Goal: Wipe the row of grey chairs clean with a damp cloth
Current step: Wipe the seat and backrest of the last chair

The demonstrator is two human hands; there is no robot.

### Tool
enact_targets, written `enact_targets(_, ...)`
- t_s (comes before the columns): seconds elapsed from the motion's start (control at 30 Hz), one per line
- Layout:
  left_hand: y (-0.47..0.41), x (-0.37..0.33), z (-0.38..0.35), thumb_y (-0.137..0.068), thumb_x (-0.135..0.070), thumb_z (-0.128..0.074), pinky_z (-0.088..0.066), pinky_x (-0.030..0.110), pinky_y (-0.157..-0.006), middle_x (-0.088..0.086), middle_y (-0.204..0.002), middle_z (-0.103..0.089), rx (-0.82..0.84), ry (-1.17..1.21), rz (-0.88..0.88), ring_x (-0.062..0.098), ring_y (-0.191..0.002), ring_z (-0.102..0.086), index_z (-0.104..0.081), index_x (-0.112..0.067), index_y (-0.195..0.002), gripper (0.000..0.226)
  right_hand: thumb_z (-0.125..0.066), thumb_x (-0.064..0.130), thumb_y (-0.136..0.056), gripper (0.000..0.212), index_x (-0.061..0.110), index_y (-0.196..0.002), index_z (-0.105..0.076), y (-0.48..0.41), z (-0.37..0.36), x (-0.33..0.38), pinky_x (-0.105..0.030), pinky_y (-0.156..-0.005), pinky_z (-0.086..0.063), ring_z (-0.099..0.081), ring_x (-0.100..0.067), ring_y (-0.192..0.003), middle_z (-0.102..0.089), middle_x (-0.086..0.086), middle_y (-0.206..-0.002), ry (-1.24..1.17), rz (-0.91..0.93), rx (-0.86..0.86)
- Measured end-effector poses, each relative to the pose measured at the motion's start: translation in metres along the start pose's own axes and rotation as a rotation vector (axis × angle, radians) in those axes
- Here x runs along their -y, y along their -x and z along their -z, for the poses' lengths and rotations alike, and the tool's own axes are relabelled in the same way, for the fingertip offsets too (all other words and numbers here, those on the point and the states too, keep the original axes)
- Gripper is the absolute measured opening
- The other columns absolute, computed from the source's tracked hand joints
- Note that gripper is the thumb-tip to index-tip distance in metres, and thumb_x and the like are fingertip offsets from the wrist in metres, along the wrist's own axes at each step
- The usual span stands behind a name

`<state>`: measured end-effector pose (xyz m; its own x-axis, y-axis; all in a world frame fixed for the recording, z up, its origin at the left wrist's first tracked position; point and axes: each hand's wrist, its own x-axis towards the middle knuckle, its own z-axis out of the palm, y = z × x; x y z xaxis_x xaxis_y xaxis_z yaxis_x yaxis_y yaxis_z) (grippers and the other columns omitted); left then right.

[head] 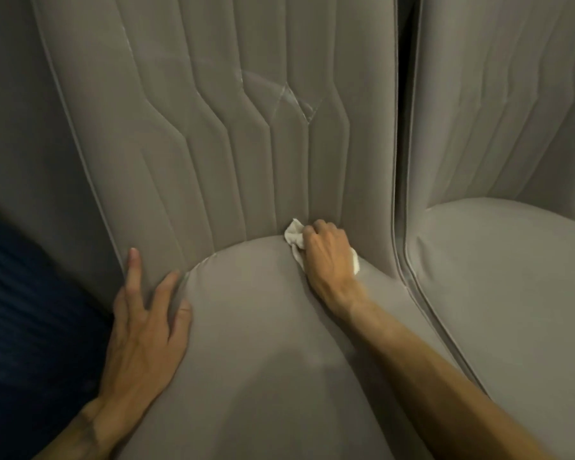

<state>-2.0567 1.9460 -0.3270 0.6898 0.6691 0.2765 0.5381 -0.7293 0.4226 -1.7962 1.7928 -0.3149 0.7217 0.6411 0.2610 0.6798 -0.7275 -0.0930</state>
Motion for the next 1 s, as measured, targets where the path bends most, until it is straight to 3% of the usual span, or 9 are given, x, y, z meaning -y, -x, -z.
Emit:
enact_targets(0.2,0.0,-0.002,-0.002,-0.105,-0.039,-0.046,-0.029,0.056,-0.12,-0.015,-0.17,0.023,-0.021,0.022,-0.018,0.034,-0.153,-0.017,-0.046,-0.027,-0.153,0.049,-0.045,0.019,-0.103,0.02,0.015,-0.11,-0.063,-0.007,-0.006,0.046,-0.039,-0.086,-0.039,-0.059,-0.03,-0.103,-0.066,-0.009,-0.11,-0.028,-0.23,-0.08)
enact_targets(0.27,-0.001,0.0,-0.004,-0.104,-0.031,-0.05,-0.032,0.057,-0.12,-0.013,-0.171,0.02,-0.046,0.033,-0.024,0.035,-0.15,-0.021,-0.046,-0.026,-0.152,0.048,-0.054,0.023,-0.099,0.017,0.017,-0.102,-0.069,-0.01,-0.009,0.084,-0.038,-0.082,-0.043,-0.062,-0.028,-0.099,-0.069,-0.006,-0.103,-0.133,-0.141,-0.162)
enact_targets(0.4,-0.001,0.007,-0.006,-0.103,-0.019,-0.05,-0.038,0.057,-0.117,-0.009,-0.174,0.013,-0.079,0.032,-0.052,0.035,-0.147,-0.025,-0.044,-0.023,-0.154,0.052,-0.07,0.026,-0.09,0.017,0.01,-0.088,-0.07,0.006,-0.012,0.122,-0.042,-0.074,-0.045,-0.062,-0.035,-0.09,-0.068,-0.014,-0.093,-0.339,0.27,0.016)
enact_targets(0.47,-0.001,0.009,-0.006,-0.096,-0.022,-0.046,-0.037,0.054,-0.116,-0.008,-0.174,0.009,-0.099,0.034,-0.075,0.036,-0.147,-0.028,-0.044,-0.021,-0.154,0.059,-0.081,0.019,-0.082,0.018,0.005,-0.082,-0.071,0.004,-0.012,0.1,-0.039,-0.069,-0.048,-0.065,-0.036,-0.082,-0.068,-0.018,-0.087,-0.3,0.242,-0.076)
enact_targets(0.6,-0.002,0.012,-0.007,-0.091,-0.019,-0.047,-0.033,0.049,-0.118,-0.006,-0.175,0.004,-0.135,0.066,-0.103,0.036,-0.147,-0.031,-0.039,-0.021,-0.157,0.066,-0.064,0.026,-0.095,0.019,0.007,-0.094,-0.067,-0.012,-0.012,0.072,-0.042,-0.082,-0.043,-0.06,-0.037,-0.096,-0.066,-0.017,-0.099,-0.169,-0.083,-0.105)
enact_targets(0.7,-0.001,0.013,-0.009,-0.092,-0.018,-0.048,-0.032,0.046,-0.12,-0.005,-0.175,0.001,-0.159,0.083,-0.095,0.036,-0.147,-0.033,-0.038,-0.021,-0.159,0.068,-0.082,0.015,-0.078,0.015,0.006,-0.084,-0.071,0.003,-0.016,0.132,-0.036,-0.068,-0.048,-0.066,-0.035,-0.078,-0.068,-0.015,-0.083,-0.331,0.088,-0.144)
enact_targets(0.77,-0.001,0.012,-0.01,-0.096,-0.02,-0.047,-0.033,0.045,-0.12,-0.005,-0.175,0.0,-0.161,0.103,-0.113,0.033,-0.149,-0.033,-0.039,-0.022,-0.159,0.063,-0.075,0.028,-0.082,0.015,0.015,-0.085,-0.071,0.03,-0.022,0.164,-0.036,-0.064,-0.048,-0.064,-0.031,-0.079,-0.068,-0.007,-0.083,-0.398,0.262,-0.114)
enact_targets(0.87,0.0,0.021,-0.003,-0.098,-0.023,-0.046,-0.032,0.041,-0.119,-0.008,-0.175,0.003,-0.123,0.081,-0.151,0.03,-0.15,-0.031,-0.034,-0.025,-0.162,0.065,-0.066,0.032,-0.093,0.021,0.011,-0.093,-0.069,0.025,-0.019,0.152,-0.042,-0.078,-0.049,-0.062,-0.035,-0.09,-0.066,-0.012,-0.095,-0.4,0.347,-0.072)
enact_targets(1.0,0.008,0.039,0.003,-0.097,-0.025,-0.048,-0.045,0.038,-0.11,-0.007,-0.175,0.003,-0.09,0.027,-0.206,0.024,-0.148,-0.036,-0.024,-0.025,-0.165,0.072,-0.05,0.033,-0.102,0.027,0.011,-0.106,-0.064,-0.008,-0.018,0.134,-0.041,-0.093,-0.038,-0.053,-0.033,-0.109,-0.061,-0.012,-0.113,-0.222,0.141,-0.059)
